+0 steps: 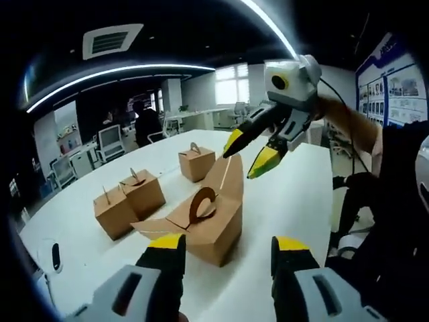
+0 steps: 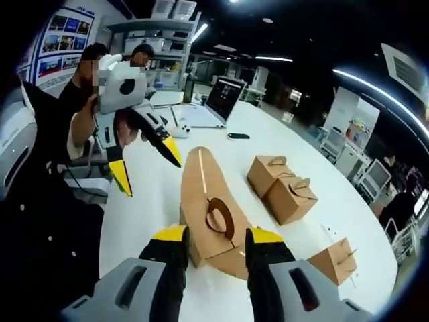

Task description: Pick up one paper box from the group, open the paper box, and remove the item inside

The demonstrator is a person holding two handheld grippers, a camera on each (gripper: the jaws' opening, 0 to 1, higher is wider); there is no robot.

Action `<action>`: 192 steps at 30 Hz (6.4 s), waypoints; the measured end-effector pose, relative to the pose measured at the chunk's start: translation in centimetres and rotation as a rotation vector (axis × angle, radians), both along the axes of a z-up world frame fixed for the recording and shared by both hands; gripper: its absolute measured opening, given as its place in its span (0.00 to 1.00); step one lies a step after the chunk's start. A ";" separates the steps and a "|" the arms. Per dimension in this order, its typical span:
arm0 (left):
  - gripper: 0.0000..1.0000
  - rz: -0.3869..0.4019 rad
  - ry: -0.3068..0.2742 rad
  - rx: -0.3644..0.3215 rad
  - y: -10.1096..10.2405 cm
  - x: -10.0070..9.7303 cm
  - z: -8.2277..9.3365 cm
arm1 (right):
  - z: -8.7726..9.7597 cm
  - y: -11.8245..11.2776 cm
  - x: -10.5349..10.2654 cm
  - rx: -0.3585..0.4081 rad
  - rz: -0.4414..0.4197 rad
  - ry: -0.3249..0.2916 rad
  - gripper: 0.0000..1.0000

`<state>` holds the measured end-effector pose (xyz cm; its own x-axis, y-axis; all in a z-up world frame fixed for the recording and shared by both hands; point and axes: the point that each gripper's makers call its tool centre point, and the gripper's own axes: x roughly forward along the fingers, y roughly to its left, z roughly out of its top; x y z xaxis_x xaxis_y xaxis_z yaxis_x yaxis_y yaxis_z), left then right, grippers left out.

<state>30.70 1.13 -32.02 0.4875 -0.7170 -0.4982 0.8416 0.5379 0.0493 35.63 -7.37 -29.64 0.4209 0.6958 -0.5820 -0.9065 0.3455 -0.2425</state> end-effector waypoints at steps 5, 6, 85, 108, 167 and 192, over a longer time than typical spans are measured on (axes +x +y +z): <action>0.52 0.005 0.008 -0.002 0.3 0.9 -0.3 | -0.9 1.2 1.1 -0.017 0.011 0.003 0.33; 0.52 0.007 0.009 -0.002 0.4 1.1 -0.4 | -1.0 1.4 1.1 -0.016 0.011 0.004 0.33; 0.70 -0.468 -0.023 -0.178 -3.5 8.4 -8.4 | -4.4 3.4 3.1 -0.140 0.110 0.079 0.23; 0.70 -0.442 -0.011 -0.148 -3.0 8.5 -8.9 | -2.9 3.5 2.7 -0.145 0.124 0.042 0.03; 0.28 -0.277 -0.146 0.283 -3.4 4.2 2.9 | -0.5 -0.8 3.8 0.045 0.018 0.083 0.23; 0.07 -0.343 -0.158 0.451 -5.2 6.7 -1.5 | -3.2 2.6 4.1 -0.063 0.142 0.129 0.06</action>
